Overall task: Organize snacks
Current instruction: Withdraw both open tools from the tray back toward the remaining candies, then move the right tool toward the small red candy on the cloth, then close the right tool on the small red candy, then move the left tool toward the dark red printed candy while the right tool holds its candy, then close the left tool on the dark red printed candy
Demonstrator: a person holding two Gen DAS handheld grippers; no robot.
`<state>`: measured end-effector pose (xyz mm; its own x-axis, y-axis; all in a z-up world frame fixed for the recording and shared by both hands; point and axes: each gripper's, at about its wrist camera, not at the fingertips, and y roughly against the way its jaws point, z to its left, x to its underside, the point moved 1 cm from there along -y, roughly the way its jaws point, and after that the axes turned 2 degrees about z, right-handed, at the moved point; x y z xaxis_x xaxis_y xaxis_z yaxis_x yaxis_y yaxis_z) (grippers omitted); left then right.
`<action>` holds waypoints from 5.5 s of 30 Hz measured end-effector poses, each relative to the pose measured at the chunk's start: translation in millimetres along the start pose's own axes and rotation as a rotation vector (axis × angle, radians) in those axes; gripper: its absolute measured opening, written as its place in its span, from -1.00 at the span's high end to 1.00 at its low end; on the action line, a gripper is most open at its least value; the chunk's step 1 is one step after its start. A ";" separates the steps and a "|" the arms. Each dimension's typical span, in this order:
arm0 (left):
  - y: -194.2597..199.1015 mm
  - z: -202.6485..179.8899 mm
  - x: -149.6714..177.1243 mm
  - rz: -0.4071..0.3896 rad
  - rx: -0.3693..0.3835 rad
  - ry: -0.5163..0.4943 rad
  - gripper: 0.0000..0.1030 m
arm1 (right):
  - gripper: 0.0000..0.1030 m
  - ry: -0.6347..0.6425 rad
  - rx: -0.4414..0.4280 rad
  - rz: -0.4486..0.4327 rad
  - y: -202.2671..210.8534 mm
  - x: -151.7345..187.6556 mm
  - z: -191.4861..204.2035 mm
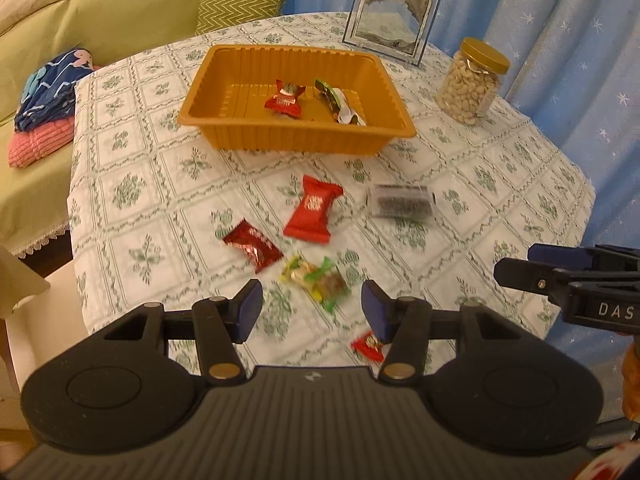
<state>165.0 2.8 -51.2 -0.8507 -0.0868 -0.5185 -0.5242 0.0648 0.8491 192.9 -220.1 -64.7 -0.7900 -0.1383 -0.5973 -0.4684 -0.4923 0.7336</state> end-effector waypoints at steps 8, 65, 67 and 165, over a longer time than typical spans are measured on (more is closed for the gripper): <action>17.5 -12.7 33.7 0.002 -0.025 0.027 0.00 | -0.18 0.024 -0.019 0.027 19.2 33.9 1.4; 7.4 9.3 86.4 0.085 -0.107 0.141 0.00 | -0.17 0.157 -0.101 0.159 -40.1 55.2 32.4; 5.9 12.0 85.7 0.084 -0.107 0.144 0.00 | -0.17 0.166 -0.102 0.159 -45.4 54.2 35.8; -126.5 33.5 -37.6 0.042 -0.092 0.008 0.50 | 0.58 -0.129 0.145 0.029 -67.9 -19.4 -72.6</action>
<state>262.0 31.2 -142.4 -0.8714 -0.0936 -0.4816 -0.4818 -0.0226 0.8760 268.8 -246.4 -126.5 -0.8440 -0.0346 -0.5353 -0.4893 -0.3590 0.7948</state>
